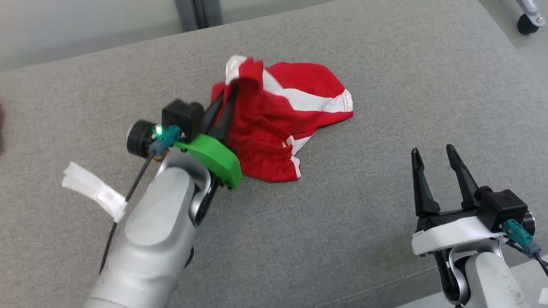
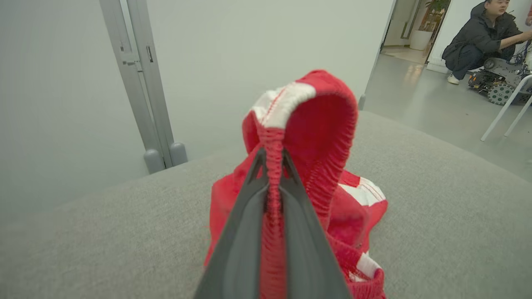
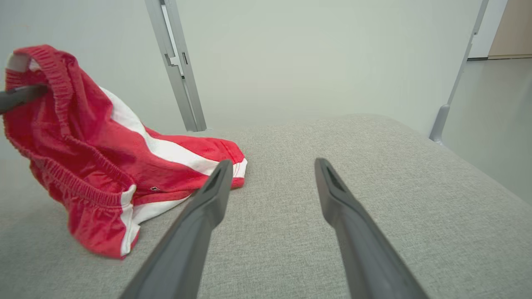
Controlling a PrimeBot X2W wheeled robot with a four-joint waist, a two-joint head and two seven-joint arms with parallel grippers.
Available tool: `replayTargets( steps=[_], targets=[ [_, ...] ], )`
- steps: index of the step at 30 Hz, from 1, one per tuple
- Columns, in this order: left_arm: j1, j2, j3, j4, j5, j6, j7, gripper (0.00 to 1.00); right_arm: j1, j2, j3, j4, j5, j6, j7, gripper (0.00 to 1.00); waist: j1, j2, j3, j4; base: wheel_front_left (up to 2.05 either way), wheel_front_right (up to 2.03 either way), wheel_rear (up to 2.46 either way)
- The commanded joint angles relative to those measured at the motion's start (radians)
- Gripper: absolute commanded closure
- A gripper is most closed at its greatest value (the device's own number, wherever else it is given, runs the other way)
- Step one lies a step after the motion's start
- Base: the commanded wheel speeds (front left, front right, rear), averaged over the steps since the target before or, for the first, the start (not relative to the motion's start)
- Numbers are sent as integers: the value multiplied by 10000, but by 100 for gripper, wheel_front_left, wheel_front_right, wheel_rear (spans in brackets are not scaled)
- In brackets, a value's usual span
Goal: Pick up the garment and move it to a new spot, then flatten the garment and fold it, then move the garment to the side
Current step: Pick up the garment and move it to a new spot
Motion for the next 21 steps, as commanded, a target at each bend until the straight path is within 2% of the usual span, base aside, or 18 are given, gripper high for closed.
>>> replayTargets(
  steps=[1, 17, 19, 20, 21],
  targets=[
    [295, 15, -101, 60, -88, 15, -85, 100, -45, -21, 3, 1, 81, -8, -4, 0, 0, -1, 122, 58, 0, 0, 0],
    [2764, 144, -174, -63, 0, -59, -153, 100, 55, -23, 112, 185, -185, -8, -4, 0, 0, -1, -72, 746, 0, 0, 0],
    [2942, 139, -70, -144, 73, 11, -152, 69, 74, -23, 146, 218, -200, -7, -4, 0, 0, -1, -117, 782, 0, 0, 0],
    [3036, 137, 23, -237, 96, 55, -152, 27, 92, -23, 163, 241, -212, -8, -4, 0, 0, -1, -154, 798, 0, 0, 0],
    [3111, 136, 83, -332, 149, 94, -152, 0, 104, -23, 175, 258, -221, -8, -4, 0, 0, -1, -184, 809, 0, 0, 0]
  ],
)
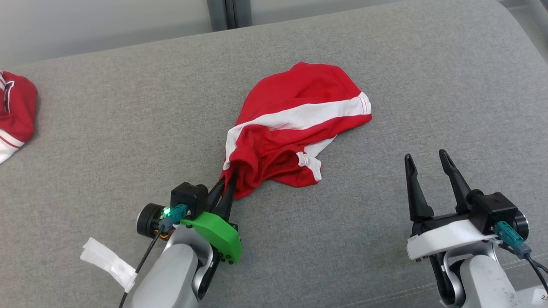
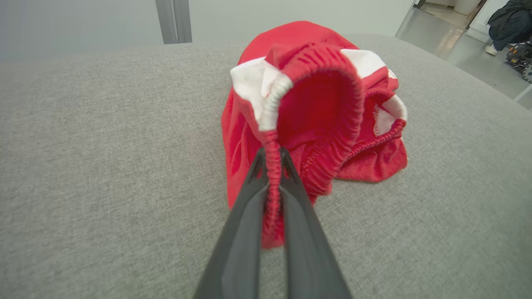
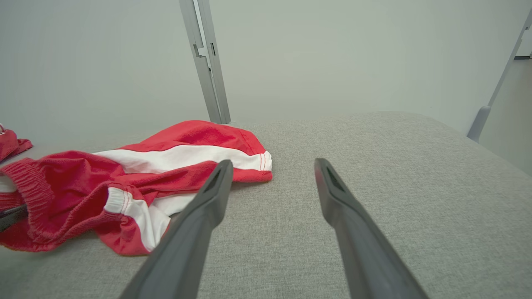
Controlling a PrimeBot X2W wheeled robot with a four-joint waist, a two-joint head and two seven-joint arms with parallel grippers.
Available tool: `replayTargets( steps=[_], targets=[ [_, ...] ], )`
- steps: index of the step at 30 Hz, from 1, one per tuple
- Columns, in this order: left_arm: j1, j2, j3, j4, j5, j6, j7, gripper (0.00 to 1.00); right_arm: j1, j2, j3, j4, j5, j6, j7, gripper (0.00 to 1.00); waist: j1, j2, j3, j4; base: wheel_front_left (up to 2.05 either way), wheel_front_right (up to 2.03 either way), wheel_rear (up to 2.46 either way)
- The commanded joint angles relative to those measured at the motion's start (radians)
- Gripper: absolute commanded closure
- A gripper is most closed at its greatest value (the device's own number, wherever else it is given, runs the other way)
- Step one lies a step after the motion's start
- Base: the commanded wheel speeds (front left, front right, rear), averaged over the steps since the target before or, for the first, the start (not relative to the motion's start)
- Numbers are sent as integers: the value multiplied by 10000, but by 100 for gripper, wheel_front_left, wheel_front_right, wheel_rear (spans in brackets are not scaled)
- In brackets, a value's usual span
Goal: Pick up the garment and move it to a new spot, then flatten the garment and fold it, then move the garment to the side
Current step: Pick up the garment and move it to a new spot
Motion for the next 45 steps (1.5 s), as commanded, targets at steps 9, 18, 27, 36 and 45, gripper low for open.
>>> replayTargets(
  steps=[9, 18, 27, 36, 45],
  targets=[
    [971, 55, 1141, -1217, 399, 276, -18, 0, 232, -25, -48, 223, -214, -8, -4, 0, 1, -1, -691, 190, 0, 0, 0],
    [2195, -17, 2380, -2706, 439, 664, -18, 0, 386, -25, -137, 337, -266, -10, -4, 0, 1, -1, -1351, 448, 0, 0, 0],
    [3800, -64, 3307, -3970, 663, 1110, -19, 0, 574, -25, -68, 452, -146, -8, -3, 0, 1, -1, -1769, 707, 0, 0, 0],
    [4822, -71, 3415, -4719, 648, 1404, -19, 0, 718, -25, 180, 681, 41, -9, -3, 0, 1, -1, -2020, 867, 0, 0, 0],
    [5133, -71, 3359, -4940, 452, 1585, -19, 0, 781, -27, 322, 855, 141, -9, -3, 0, 1, -1, -2051, 912, 0, 0, 0]
  ],
)
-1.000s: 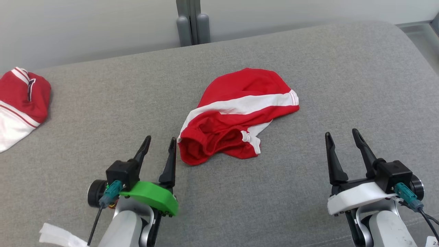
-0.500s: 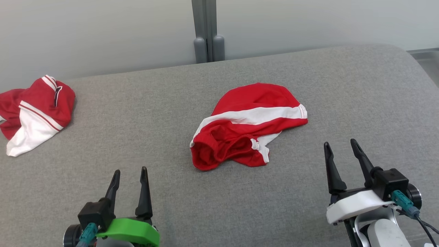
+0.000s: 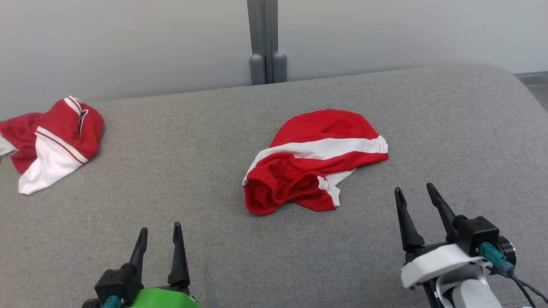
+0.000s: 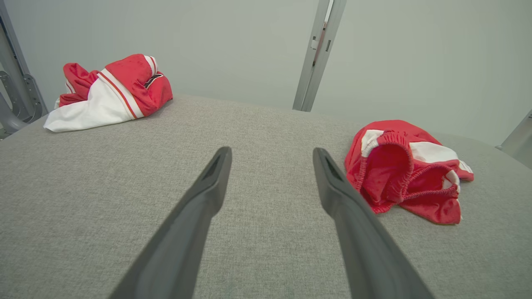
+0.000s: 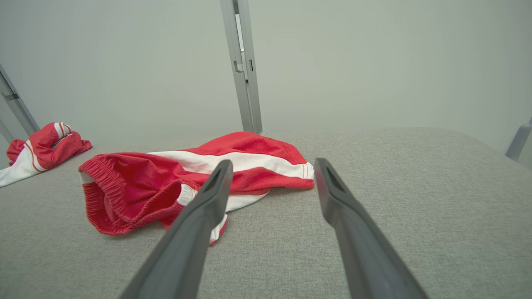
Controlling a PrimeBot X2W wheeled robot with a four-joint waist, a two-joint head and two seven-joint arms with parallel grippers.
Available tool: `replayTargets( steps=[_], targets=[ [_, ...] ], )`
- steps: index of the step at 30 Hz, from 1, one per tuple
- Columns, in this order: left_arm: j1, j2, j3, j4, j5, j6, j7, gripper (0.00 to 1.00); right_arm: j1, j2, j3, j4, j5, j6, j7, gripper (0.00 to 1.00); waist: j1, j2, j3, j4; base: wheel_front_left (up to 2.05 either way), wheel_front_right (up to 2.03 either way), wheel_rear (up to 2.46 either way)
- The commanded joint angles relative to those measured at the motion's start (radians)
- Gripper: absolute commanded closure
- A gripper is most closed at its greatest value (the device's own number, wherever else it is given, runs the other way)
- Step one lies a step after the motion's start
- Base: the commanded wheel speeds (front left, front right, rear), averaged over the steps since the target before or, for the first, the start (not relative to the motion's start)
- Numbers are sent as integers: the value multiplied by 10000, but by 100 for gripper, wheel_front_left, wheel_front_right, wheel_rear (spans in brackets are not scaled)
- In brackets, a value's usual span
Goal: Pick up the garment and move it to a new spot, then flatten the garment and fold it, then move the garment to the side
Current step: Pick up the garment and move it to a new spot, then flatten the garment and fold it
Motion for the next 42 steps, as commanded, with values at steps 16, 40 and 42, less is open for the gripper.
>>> replayTargets(
  steps=[16, 40, 42],
  targets=[
    [73, 7, 111, -22, 32, 25, -6, 0, 62, -27, -39, 68, 26, -8, -3, 0, 0, 0, 124, -43, 0, 0, 0],
    [-3758, 20, -2184, 1677, 870, -778, 295, 0, -620, -26, 175, 6, 176, -8, -3, 0, 0, 0, 1426, -958, 0, 0, 0],
    [-4228, 20, -2306, 2258, 951, -828, 561, 0, -716, -26, 201, 2, 194, -7, -3, 0, 0, 0, 1601, -1116, 0, 0, 0]
  ],
)
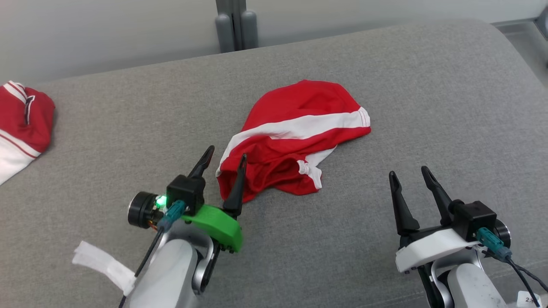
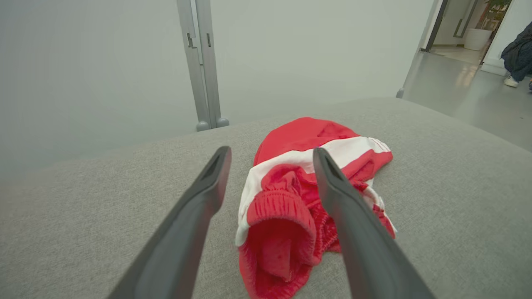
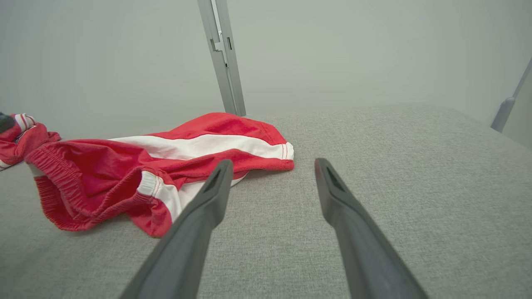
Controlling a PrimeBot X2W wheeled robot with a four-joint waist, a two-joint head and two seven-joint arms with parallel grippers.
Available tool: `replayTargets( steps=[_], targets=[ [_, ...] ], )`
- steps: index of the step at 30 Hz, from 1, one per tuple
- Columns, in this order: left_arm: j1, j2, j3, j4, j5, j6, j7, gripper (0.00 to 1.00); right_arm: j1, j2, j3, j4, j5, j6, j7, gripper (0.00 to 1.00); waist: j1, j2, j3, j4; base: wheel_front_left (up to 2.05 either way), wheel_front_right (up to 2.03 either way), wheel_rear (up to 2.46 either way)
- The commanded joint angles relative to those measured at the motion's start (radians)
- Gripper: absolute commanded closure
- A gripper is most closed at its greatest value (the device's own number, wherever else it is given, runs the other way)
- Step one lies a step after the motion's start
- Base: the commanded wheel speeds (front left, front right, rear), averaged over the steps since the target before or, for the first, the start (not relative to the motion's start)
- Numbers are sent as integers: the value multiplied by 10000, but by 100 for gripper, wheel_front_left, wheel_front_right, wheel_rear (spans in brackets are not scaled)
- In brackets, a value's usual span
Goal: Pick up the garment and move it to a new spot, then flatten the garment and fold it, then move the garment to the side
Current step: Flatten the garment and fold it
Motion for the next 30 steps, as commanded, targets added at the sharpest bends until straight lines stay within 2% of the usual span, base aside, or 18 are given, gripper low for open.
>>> replayTargets(
  steps=[1, 5, 6, 7, 8, 12, 17, 23, 26, 30],
  targets=[
    [-294, 37, -45, 382, 27, -62, 276, 0, -170, -25, 3, -14, 68, -8, -3, 0, 0, 0, 389, -381, 0, 0, 0],
    [-927, 115, -233, 1379, 212, -90, 891, 0, -253, -23, -35, -12, 147, -7, -3, 0, 0, 0, 642, -606, 0, 0, 0],
    [-1014, 116, -252, 1529, 182, -139, 950, 45, -286, -23, -56, -21, 144, -8, -3, 0, 0, 0, 692, -638, 0, 0, 0],
    [-1065, 117, -277, 1625, 175, -151, 918, 68, -293, -22, -76, -29, 157, -8, -3, 0, 0, 0, 724, -654, 0, 0, 0],
    [-1131, 120, -310, 1685, 196, -179, 820, 100, -292, -22, -88, -36, 164, -8, -3, 0, 0, 0, 750, -666, 0, 0, 0],
    [-1353, 192, -447, 1747, 337, -214, 382, 100, -322, -22, -148, -12, 180, -7, -3, 0, 0, 0, 769, -646, 0, 0, 0],
    [-1881, 568, -439, 1504, 647, -112, -140, 100, -328, -23, -131, -36, 230, -7, -3, 0, 0, 0, 690, -526, 0, 0, 0],
    [-2742, 1537, -413, 1222, 1120, -265, -326, 100, -297, -23, -184, -5, 174, -8, -3, 0, 0, 0, 604, -378, 0, 0, 0],
    [-2837, 1841, -761, 960, 1339, -527, -420, 100, -308, -23, -194, -6, 165, -7, -3, 0, 0, 0, 587, -348, 0, 0, 0],
    [-2129, 2140, -1893, 571, 1656, -807, -484, 100, -301, -22, -189, 15, 187, -8, -3, 0, 0, 0, 573, -340, 0, 0, 0]
  ],
)
